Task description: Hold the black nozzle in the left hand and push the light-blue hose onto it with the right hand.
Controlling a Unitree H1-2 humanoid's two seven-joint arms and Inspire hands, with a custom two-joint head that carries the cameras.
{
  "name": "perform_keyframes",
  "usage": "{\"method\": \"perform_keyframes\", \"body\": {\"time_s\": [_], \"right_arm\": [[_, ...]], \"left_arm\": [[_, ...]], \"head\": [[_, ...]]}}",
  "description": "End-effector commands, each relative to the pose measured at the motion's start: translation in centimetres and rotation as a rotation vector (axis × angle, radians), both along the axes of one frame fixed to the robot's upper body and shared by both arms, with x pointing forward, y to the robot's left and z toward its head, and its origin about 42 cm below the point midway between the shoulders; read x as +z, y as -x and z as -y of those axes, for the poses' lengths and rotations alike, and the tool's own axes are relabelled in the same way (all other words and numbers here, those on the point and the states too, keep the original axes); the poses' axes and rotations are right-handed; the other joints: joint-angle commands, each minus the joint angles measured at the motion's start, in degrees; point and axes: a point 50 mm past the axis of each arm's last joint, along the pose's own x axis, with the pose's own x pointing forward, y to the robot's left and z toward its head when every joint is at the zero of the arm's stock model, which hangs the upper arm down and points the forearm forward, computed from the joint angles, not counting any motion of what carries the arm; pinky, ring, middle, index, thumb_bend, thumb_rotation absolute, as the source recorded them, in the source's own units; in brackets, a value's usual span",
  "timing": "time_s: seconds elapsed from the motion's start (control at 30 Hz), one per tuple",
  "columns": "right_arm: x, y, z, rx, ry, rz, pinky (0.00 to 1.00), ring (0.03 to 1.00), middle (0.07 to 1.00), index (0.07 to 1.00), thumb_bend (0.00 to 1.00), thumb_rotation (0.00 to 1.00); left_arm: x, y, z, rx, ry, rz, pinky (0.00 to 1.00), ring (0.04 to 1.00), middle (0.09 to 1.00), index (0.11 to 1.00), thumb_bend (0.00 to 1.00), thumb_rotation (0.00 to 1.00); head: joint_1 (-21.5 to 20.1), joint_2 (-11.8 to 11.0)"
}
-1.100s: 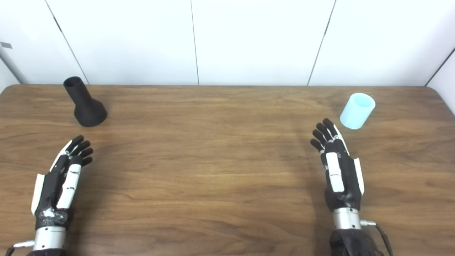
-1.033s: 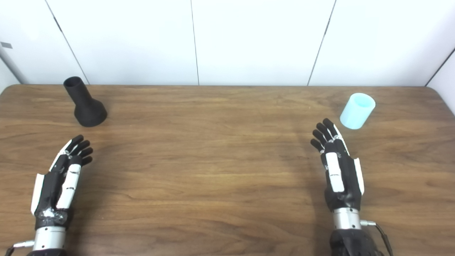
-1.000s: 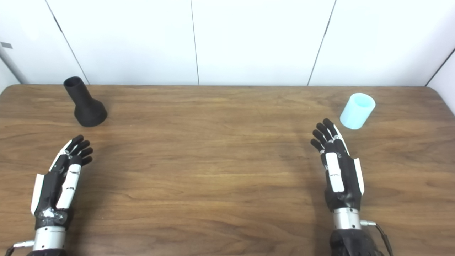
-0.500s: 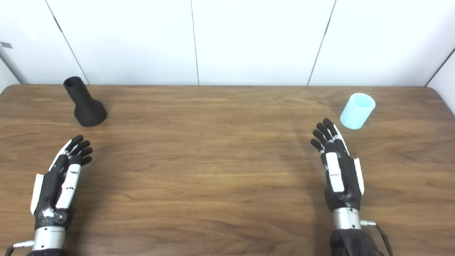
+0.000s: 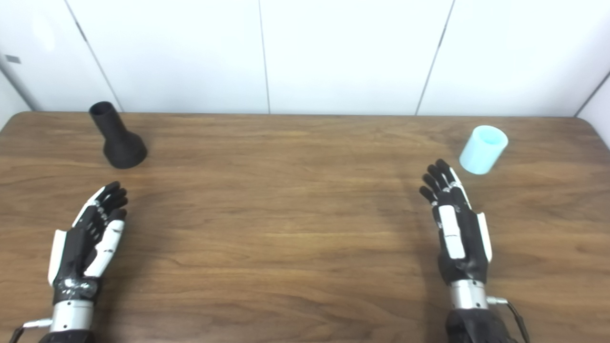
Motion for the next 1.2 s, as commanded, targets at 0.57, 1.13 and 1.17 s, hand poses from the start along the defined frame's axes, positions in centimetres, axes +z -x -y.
{"method": "perform_keyframes", "body": {"time_s": [0.57, 1.13, 1.17], "right_arm": [[-4.9, 2.0, 2.6, 0.012, -0.041, -0.137, 0.85, 0.909, 0.909, 0.905, 0.62, 0.73], [-4.8, 2.8, 3.1, -0.023, -0.067, -0.149, 0.77, 0.843, 0.855, 0.844, 0.61, 0.7], [-4.8, 2.8, 3.1, -0.026, -0.068, -0.15, 0.77, 0.837, 0.85, 0.84, 0.62, 0.7]], "left_arm": [[-4.4, 2.1, 3.5, 0.038, 0.007, -0.127, 0.9, 0.873, 0.846, 0.865, 0.42, 0.5], [-2.5, 2.7, 3.6, 0.077, 0.005, -0.085, 0.81, 0.837, 0.846, 0.869, 0.56, 0.23], [-2.1, 2.7, 3.5, 0.084, -0.002, -0.077, 0.81, 0.837, 0.846, 0.867, 0.58, 0.22]], "head": [[8.77, -8.06], [9.66, -6.13], [9.57, -6.11]]}}
